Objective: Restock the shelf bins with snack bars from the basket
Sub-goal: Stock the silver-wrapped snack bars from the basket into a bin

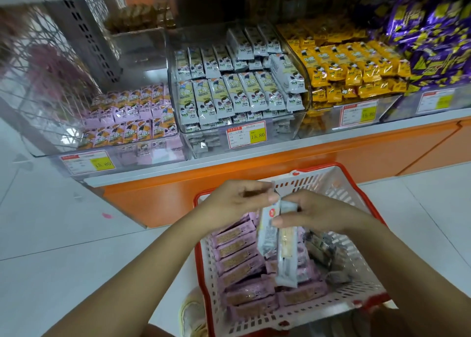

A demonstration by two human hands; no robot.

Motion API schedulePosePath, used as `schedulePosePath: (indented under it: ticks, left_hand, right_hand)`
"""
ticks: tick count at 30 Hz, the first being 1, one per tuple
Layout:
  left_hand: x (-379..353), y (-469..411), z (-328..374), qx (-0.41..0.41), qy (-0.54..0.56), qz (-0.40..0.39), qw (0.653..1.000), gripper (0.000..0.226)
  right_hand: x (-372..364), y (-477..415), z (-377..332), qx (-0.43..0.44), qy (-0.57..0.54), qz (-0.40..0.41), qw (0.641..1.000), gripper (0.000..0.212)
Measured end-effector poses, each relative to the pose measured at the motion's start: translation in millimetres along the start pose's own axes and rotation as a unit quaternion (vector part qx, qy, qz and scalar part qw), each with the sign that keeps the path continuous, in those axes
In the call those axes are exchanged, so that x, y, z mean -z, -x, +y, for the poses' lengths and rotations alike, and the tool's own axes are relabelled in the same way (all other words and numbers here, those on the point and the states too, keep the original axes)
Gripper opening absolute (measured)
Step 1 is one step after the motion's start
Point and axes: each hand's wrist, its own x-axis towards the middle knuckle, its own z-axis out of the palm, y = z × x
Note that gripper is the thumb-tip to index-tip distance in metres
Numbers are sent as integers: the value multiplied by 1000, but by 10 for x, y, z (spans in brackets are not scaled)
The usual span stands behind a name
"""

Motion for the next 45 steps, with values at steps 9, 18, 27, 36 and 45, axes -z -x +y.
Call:
schedulePosePath:
  ticks: [9, 18, 27, 36, 45]
  left_hand:
    - [176, 72, 38, 22, 227, 123, 966, 40]
    - [282, 173, 55, 165, 404, 154, 887, 52]
    - [289, 220, 108, 167, 392, 90, 900, 24]
    - [207, 215, 125, 125, 321, 59, 937, 23]
    - [187, 180, 122, 102, 289, 33, 951, 50]
  right_hand:
    - [44, 5, -208, 24, -125, 161, 979, 42]
    - [153, 68, -140, -12, -419, 229, 878, 35]
    - [244, 172, -68, 54, -471, 151, 868, 72]
    - [165, 156, -303, 18, -175, 154, 972, 48]
    - [7, -68, -698, -43, 45, 176, 982, 57]
